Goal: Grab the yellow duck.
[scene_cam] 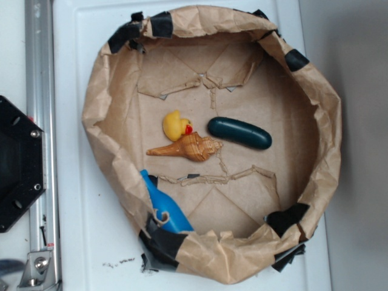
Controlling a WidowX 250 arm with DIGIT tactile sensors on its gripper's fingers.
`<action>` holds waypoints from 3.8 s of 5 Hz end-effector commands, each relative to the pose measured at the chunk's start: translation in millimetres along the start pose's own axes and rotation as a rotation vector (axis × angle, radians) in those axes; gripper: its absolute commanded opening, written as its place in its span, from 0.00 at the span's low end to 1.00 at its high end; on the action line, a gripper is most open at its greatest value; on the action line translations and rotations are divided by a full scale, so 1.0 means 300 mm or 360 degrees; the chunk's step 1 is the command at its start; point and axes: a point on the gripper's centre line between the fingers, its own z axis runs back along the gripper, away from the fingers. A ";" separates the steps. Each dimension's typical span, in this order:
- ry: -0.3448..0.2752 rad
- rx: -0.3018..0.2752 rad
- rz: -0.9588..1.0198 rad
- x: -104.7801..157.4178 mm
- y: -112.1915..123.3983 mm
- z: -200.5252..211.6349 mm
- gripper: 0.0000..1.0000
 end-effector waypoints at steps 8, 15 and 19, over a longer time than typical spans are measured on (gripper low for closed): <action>-0.0323 0.0218 -0.0488 0.355 0.244 -0.544 1.00; -0.0040 -0.0060 -0.1330 0.348 0.041 -0.709 1.00; -0.0128 0.0054 -0.1221 0.400 0.117 -0.580 0.00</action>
